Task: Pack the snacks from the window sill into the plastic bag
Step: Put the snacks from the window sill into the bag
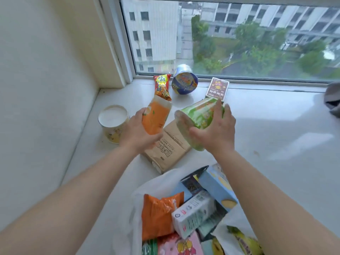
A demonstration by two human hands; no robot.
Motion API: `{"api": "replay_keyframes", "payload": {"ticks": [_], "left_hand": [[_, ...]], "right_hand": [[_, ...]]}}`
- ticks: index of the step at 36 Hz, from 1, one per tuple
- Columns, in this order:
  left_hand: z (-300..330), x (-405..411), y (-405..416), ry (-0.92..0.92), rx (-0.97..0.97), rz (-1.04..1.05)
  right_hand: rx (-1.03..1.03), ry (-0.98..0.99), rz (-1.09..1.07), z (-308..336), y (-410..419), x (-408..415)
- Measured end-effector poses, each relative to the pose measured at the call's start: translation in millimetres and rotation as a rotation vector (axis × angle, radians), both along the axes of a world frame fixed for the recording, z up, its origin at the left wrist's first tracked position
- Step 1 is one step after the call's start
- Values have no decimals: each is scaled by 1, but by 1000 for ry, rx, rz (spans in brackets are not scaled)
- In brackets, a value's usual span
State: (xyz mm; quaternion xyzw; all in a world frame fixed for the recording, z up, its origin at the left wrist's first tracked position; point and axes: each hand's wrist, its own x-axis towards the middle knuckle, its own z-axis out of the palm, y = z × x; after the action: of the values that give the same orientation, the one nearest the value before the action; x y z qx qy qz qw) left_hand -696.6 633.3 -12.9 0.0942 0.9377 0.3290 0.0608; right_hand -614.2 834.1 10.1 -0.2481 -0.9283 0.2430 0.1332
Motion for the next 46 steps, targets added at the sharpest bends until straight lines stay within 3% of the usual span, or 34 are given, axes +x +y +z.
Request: {"api": "replay_keyframes", "payload": {"ticks": [9,16,21,29,32,38,46], "left_hand": [[34,108,-19,-48,204,-1],[10,187,-6,-192,272,-90],[-8,227,4,3,100,-201],[-6,253,28,215,-412,-508],[-14,262,26,160,-512,-505],[-17,252,15,39,-503,-488],[-14,242,41,-101,-552,-289]], "right_hand": [[-423,263,-70,36,-22,112],[-529,239,-211,41,-14,172],[-522,253,-290,30,-12,204],[-388,304,-480,30,9,245],[-438,346,-503,30,15,256],[-522,357,-426,29,5,257],[-518,356,-416,28,-10,260]]}}
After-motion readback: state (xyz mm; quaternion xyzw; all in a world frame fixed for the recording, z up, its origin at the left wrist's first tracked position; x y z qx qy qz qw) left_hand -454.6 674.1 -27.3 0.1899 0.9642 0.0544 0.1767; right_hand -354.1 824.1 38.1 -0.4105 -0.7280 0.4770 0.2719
